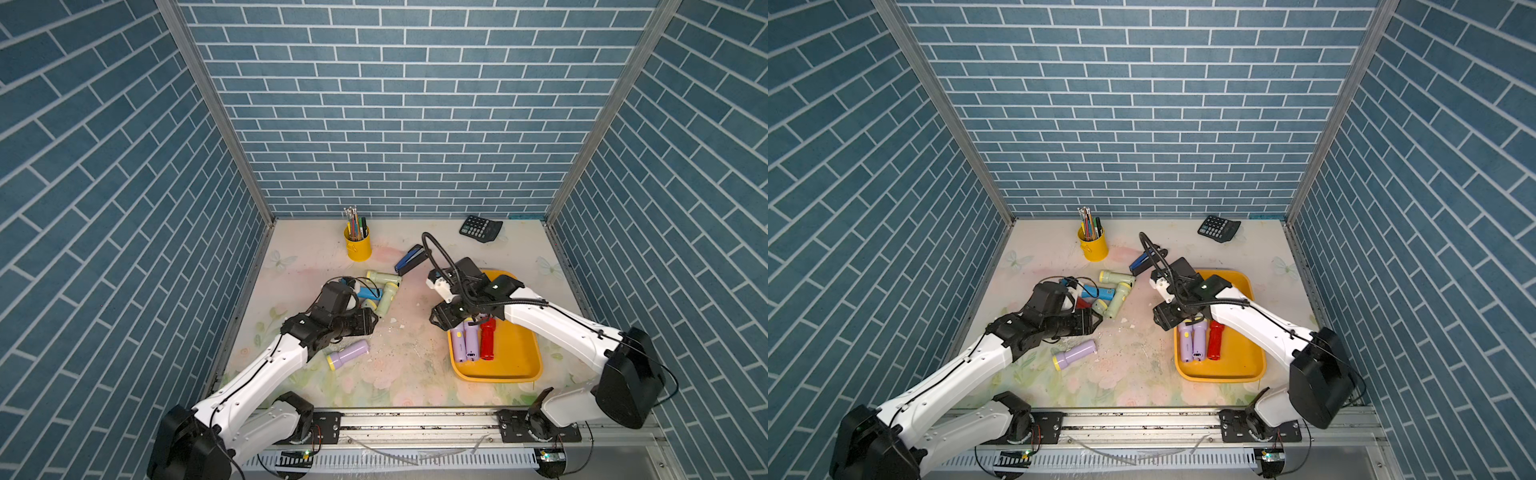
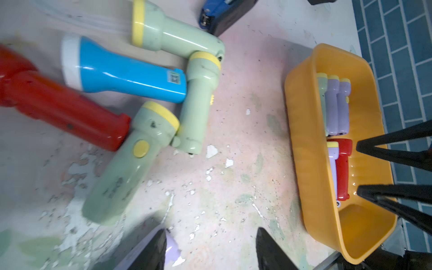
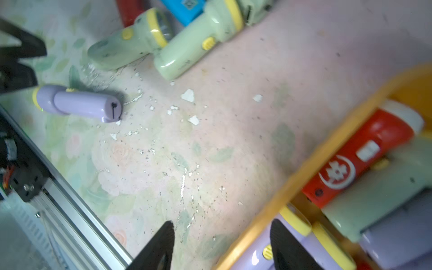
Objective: Put the flashlights into the storage boxes
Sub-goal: Pick up the flashlight from the center of the board.
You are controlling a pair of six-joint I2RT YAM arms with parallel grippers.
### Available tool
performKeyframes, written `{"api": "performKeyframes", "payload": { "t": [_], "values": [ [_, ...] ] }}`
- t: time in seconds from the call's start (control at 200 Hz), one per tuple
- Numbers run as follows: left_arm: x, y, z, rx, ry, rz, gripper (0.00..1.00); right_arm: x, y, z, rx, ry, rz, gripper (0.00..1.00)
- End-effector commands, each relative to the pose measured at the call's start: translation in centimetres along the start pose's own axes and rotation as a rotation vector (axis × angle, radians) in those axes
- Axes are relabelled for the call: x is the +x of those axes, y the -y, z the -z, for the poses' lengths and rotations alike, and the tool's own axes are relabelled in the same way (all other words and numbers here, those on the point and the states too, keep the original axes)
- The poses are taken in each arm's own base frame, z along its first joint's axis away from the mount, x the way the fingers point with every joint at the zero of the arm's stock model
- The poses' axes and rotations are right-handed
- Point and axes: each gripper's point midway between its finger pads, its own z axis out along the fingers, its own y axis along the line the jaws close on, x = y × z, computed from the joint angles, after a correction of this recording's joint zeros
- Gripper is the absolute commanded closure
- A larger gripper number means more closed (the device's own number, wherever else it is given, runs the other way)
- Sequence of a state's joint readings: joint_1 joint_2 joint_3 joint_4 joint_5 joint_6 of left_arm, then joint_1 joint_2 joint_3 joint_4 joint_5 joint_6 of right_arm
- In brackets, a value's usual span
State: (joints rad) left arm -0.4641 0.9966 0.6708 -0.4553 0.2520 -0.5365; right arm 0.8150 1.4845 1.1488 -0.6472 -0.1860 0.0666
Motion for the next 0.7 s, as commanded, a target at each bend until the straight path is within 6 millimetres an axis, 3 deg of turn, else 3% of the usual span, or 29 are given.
{"api": "performKeyframes", "payload": {
  "t": [0.0, 0.09, 0.225, 0.57, 0.695],
  "values": [
    [1.5, -2.8, 0.8, -0.048, -0.051, 0.049, 0.38, -2.2, -3.4, -1.0, -0.042, 0.012, 0.353, 0.35],
    [1.4, -4.7, 1.2, -0.088, -0.046, 0.108, 0.38, -2.9, -5.8, -2.5, -0.092, -0.011, 0.498, 0.36],
    [0.9, -5.4, 0.7, -0.078, -0.048, 0.169, 0.38, -3.7, -8.8, -4.9, -0.155, -0.04, 0.67, 0.37],
    [0.8, -8.8, 0.0, -0.108, -0.015, 0.37, 0.38, -6.2, -13.9, -9.4, -0.273, 0.039, 0.9, 0.37],
    [1.5, -9.6, 0.0, -0.107, -0.005, 0.457, 0.38, -6.5, -15.2, -10.4, -0.32, 0.078, 0.95, 0.37]
  ]
}}
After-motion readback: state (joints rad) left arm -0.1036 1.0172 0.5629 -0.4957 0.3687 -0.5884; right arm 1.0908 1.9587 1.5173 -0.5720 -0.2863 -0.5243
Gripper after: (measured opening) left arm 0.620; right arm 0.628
